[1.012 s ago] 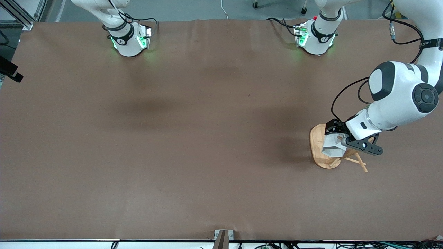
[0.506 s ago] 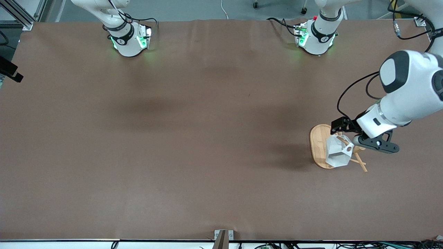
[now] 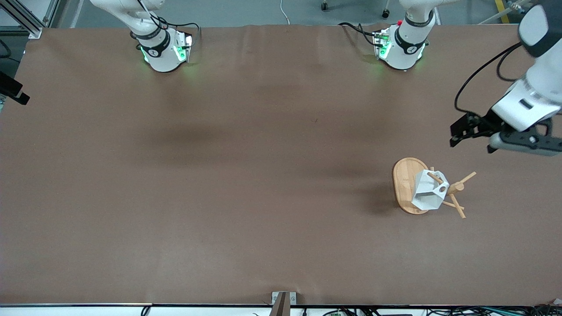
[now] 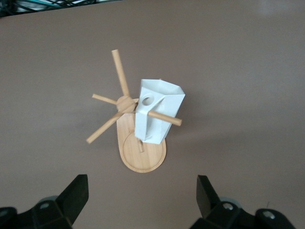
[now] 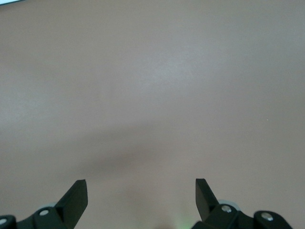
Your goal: Hang cup on rack
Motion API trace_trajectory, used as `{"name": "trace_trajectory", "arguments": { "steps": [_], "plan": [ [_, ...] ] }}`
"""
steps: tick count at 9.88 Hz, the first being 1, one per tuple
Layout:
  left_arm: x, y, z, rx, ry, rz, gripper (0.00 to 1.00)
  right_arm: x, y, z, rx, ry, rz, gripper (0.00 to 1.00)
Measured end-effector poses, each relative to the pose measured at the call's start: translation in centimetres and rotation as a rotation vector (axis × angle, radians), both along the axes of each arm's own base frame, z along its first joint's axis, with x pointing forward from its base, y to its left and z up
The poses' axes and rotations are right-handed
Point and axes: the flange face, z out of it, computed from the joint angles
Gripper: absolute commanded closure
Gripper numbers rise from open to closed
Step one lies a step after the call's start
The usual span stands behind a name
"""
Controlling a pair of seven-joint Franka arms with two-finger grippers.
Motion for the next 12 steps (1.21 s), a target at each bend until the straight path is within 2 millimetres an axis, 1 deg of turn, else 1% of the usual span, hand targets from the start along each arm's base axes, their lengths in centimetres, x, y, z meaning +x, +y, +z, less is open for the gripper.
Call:
{"name": "trace_trajectory", "arguments": {
  "steps": [1, 3, 5, 7, 10, 12],
  "plan": [
    [-1.1, 0.3, 1.3, 0.007, 0.029, 0.01, 0.0, 0.0, 0.0, 0.0, 0.0, 0.0, 0.0, 0.0],
    [-3.4, -0.1, 4.0, 0.011, 0.098, 0.049, 0.0, 0.0, 0.0, 0.0, 0.0, 0.001, 0.001, 0.0],
    [-4.8, -0.6, 6.0, 0.038, 0.118, 0.069, 0.0, 0.0, 0.0, 0.0, 0.0, 0.002, 0.037, 0.0],
    [-5.3, -0.5, 7.2, 0.06, 0.096, 0.071, 0.0, 0.0, 0.0, 0.0, 0.0, 0.002, 0.043, 0.0],
    [-5.4, -0.4, 9.0, 0.058, 0.07, 0.071, 0.0, 0.0, -0.1, 0.0, 0.0, 0.002, 0.043, 0.0],
    [-5.0, -0.2, 9.0, 0.056, 0.072, 0.074, 0.0, 0.0, -0.1, 0.0, 0.0, 0.002, 0.043, 0.0]
  ]
}}
